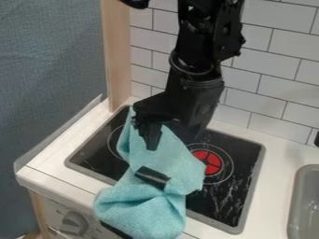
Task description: Move the cloth to the center of the washing machine
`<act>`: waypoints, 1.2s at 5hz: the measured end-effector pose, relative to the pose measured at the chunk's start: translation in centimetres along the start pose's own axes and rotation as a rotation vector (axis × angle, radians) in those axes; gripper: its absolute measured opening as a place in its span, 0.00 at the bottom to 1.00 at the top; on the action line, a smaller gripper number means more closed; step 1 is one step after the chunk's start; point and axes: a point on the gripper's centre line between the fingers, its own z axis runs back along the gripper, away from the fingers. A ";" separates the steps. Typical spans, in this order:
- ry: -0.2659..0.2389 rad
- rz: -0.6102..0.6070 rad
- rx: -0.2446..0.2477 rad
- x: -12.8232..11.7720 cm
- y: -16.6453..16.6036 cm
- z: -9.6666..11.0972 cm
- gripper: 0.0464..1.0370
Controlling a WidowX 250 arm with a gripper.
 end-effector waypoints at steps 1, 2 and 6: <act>-0.005 -0.011 -0.020 0.2 -0.3 -0.5 0.96; -0.006 -0.136 -0.043 -0.1 -0.1 -2.0 0.96; -0.136 -0.297 -0.177 -2.7 -1.5 -11.0 0.96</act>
